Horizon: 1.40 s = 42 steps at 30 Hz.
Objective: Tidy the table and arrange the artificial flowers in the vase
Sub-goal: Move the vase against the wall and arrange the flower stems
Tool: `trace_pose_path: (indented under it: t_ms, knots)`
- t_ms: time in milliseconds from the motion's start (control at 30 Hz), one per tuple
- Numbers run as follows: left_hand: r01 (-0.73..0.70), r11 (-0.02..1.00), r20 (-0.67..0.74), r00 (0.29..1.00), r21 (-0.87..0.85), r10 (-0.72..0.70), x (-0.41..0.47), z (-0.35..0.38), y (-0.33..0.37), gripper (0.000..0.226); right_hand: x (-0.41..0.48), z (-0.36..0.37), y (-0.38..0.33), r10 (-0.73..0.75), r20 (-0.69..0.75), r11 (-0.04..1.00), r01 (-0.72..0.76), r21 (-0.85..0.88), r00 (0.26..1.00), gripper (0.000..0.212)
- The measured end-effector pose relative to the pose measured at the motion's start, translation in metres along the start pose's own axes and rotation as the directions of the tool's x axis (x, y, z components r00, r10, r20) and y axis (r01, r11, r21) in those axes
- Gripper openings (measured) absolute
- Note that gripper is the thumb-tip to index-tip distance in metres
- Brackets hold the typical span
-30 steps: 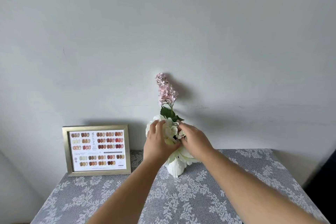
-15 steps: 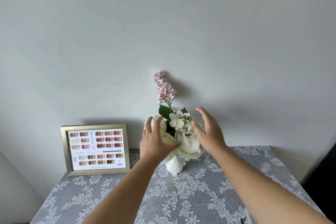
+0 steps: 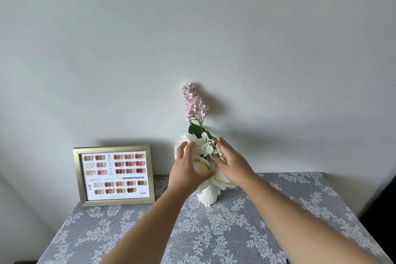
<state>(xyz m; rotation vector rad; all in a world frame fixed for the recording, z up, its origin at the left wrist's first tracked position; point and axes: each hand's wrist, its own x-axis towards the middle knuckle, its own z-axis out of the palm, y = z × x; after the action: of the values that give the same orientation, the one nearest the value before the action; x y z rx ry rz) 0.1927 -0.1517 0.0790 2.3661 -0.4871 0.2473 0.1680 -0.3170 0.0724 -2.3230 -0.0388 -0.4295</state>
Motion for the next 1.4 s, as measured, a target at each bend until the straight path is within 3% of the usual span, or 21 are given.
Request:
trace_pose_path:
  t_ms: [167, 367, 633, 867, 1167, 1400]
  knots:
    - [0.0, 1.0, -0.003, 1.0, 0.021, 0.0, 0.0, -0.007, -0.001, 0.102, 0.004, -0.018, -0.007, 0.019, 0.006, 0.998, -0.019, -0.052, 1.0, 0.054]
    - [0.014, 0.999, -0.026, 1.0, 0.039, -0.013, 0.001, -0.029, -0.006, 0.1, 0.045, -0.055, -0.027, 0.008, -0.217, 1.0, -0.004, 0.02, 0.976, 0.029]
    - [-0.034, 0.994, 0.126, 0.991, -0.105, 0.048, 0.005, -0.037, -0.034, 0.115, 0.111, -0.04, -0.036, 0.239, 0.062, 0.971, -0.236, -0.04, 0.969, 0.021]
    - [-0.046, 0.981, 0.07, 0.996, -0.188, 0.059, 0.006, -0.032, -0.043, 0.106, 0.136, -0.012, -0.038, 0.358, 0.103, 0.93, -0.364, 0.05, 0.928, 0.027]
    - [-0.066, 0.997, -0.009, 0.998, -0.028, 0.066, 0.007, -0.026, -0.033, 0.097, 0.127, -0.022, -0.053, 0.335, 0.096, 0.936, -0.343, 0.08, 0.937, 0.021]
    - [-0.002, 0.999, -0.021, 1.0, -0.051, 0.001, 0.009, -0.024, -0.021, 0.094, 0.088, -0.032, -0.056, 0.257, 0.087, 0.963, -0.263, 0.06, 0.962, 0.02]
